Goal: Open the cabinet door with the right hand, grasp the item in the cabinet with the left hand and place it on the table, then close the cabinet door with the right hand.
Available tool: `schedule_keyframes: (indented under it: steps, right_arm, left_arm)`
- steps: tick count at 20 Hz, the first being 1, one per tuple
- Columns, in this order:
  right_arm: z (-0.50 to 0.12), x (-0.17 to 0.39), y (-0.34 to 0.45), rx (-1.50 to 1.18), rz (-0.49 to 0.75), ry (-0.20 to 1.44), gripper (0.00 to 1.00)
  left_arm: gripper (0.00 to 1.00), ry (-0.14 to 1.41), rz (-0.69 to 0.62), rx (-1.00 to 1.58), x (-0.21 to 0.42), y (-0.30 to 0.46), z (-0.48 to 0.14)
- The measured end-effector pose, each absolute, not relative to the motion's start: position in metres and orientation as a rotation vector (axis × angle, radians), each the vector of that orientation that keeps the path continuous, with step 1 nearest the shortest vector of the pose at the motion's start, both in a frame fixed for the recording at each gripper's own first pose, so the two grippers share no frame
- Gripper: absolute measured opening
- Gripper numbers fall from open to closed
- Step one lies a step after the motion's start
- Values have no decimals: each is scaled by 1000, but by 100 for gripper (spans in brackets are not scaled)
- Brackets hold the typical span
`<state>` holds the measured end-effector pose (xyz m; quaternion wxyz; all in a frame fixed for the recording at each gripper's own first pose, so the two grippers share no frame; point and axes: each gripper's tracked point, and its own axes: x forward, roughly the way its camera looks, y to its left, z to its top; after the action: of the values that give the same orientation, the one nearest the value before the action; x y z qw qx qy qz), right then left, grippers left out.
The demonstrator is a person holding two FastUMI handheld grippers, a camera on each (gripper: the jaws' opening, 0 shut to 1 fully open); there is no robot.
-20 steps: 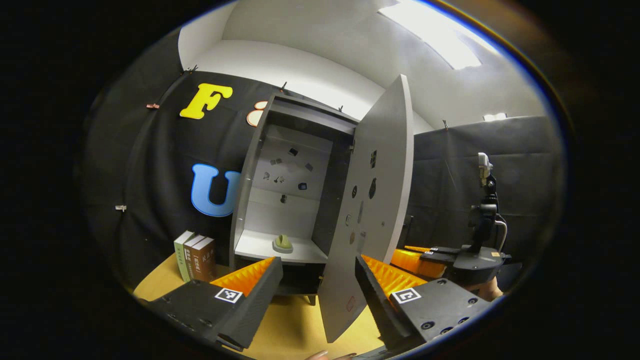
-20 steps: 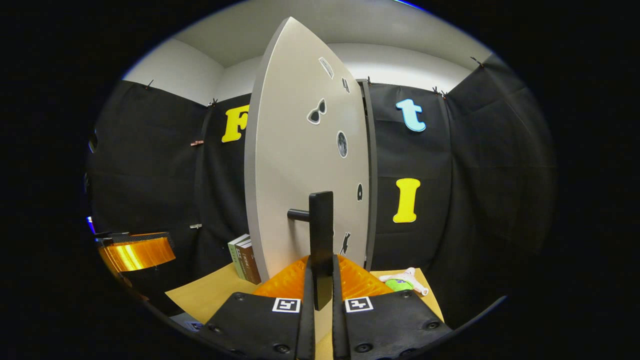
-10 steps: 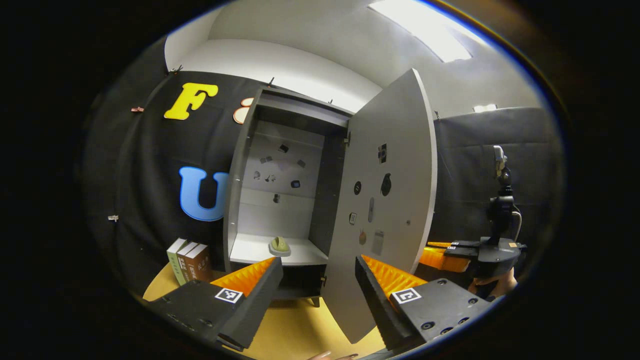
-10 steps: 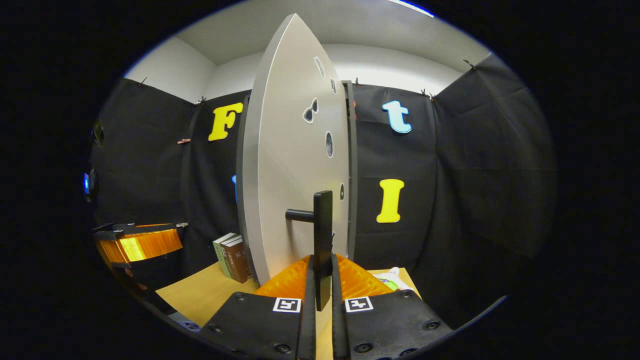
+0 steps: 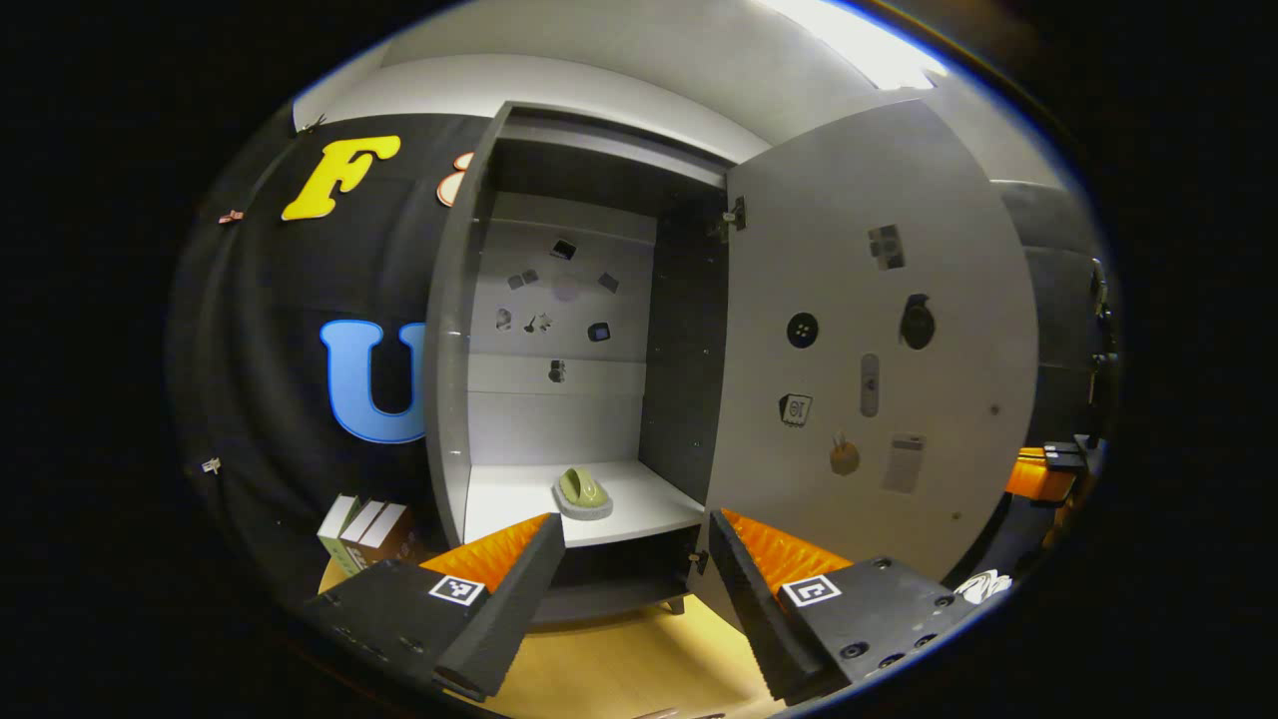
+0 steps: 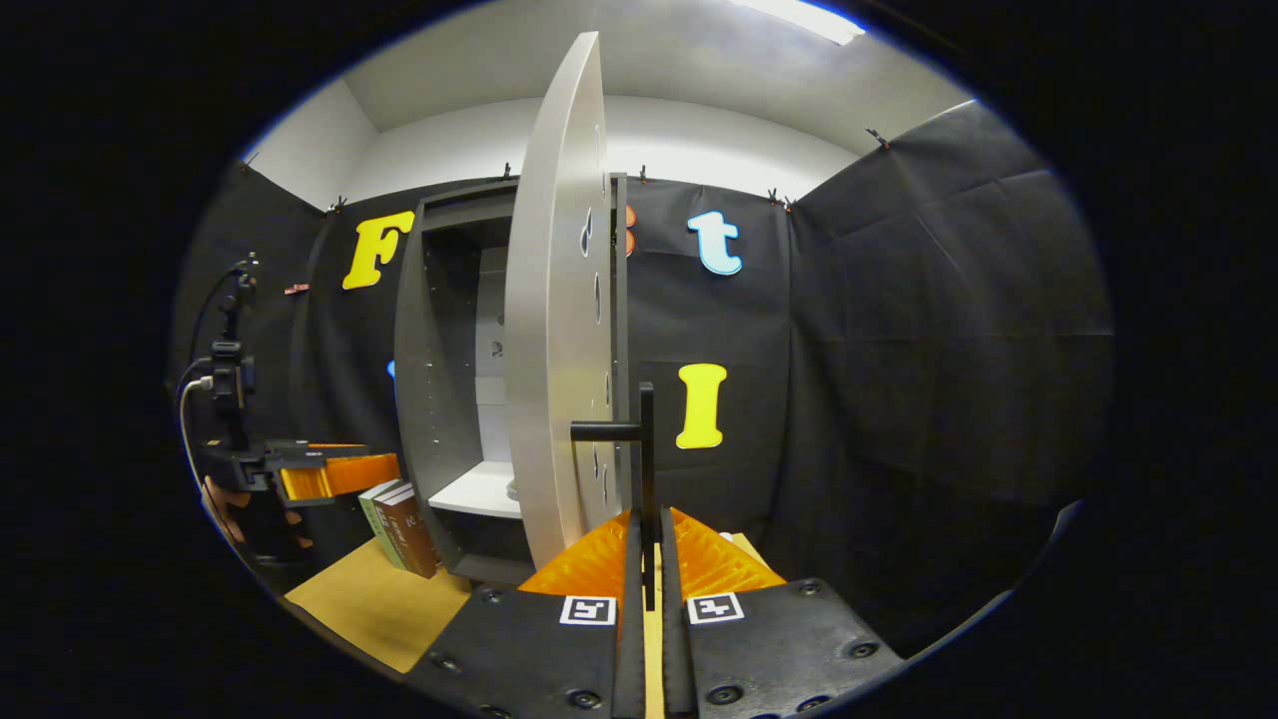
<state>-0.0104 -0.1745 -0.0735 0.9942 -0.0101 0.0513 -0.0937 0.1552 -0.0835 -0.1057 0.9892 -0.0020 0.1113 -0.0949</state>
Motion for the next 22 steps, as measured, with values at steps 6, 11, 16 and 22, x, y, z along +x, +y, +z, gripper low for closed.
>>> schedule_keyframes:
  steps: [6,11,16,22]
  right_arm:
    - [-65,-28,-173,13,-41,110,17]
    - [-49,-39,-203,-109,-35,70,11]
    - [-44,-23,-266,-124,-174,13,20]
    - [-50,-12,-337,-103,-338,-14,89]
  left_arm:
    - [92,298,-140,24,279,-80,-139]
    - [92,346,-90,57,357,-80,-174]
    - [90,431,-62,68,398,-83,-216]
    - [86,498,-20,83,422,-68,-243]
